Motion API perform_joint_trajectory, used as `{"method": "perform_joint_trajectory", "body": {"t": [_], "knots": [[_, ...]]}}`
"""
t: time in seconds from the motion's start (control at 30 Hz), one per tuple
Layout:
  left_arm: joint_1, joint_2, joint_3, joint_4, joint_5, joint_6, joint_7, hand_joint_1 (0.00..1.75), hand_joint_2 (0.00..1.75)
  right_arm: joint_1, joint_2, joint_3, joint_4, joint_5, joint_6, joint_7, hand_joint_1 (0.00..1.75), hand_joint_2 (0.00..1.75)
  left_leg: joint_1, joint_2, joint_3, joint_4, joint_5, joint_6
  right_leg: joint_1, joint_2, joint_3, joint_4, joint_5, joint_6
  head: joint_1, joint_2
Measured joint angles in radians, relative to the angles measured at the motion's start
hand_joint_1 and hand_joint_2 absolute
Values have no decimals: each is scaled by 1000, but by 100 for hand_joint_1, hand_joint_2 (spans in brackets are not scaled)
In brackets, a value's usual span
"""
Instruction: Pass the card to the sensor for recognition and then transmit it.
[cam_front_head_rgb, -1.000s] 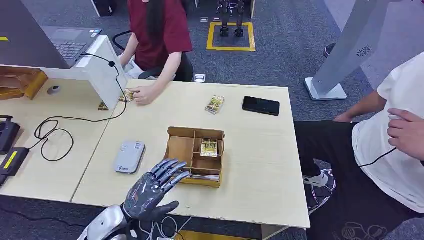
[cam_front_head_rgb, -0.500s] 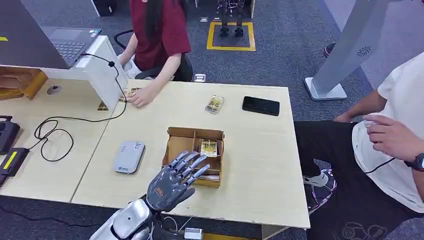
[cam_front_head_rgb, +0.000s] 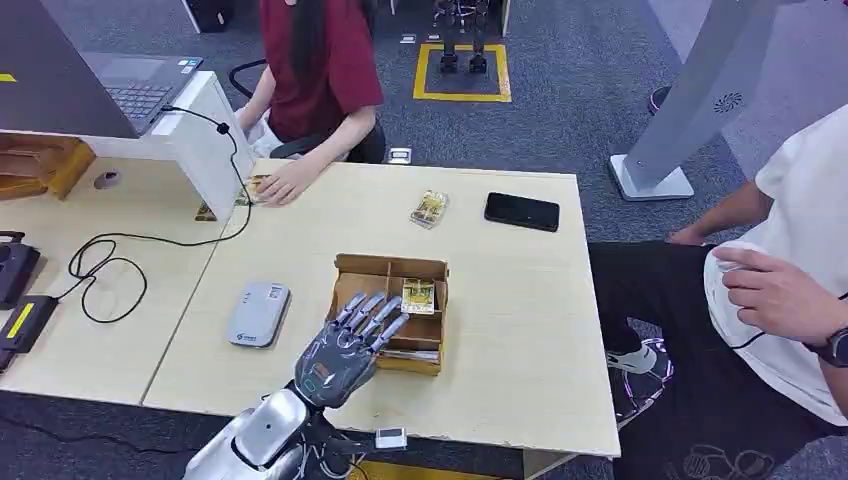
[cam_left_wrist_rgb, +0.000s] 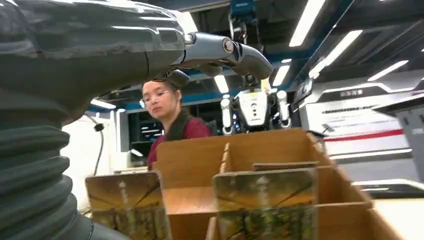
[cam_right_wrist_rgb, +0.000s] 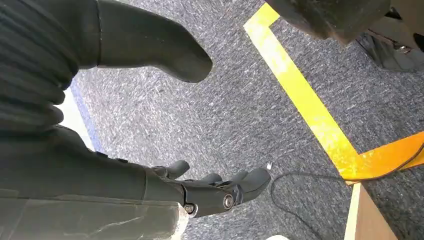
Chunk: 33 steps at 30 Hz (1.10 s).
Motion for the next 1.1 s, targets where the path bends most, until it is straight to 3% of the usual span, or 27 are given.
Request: {"method": "perform_joint_trajectory", "body": {"t": [0.33,0.37,0.53,1.1], "knots": [[-3,5,53,22,73,15,-37,0,175,1,0,-8,0,2,1,1,0,175,0,0,0,0,0,0,0,0,0,0,0,0,0,0],[-3,17,90,18,117,0,-51,0,175,2,0,-14,0,2,6,5,0,175,0,0,0,0,0,0,0,0,0,0,0,0,0,0],[-4,30,124,1,146,-24,-76,0,175,2,0,-18,0,3,6,4,0,175,0,0,0,0,0,0,0,0,0,0,0,0,0,0],[-5,39,137,-7,161,-97,-105,0,175,2,0,-23,0,11,6,3,0,175,0,0,0,0,0,0,0,0,0,0,0,0,0,0]]}}
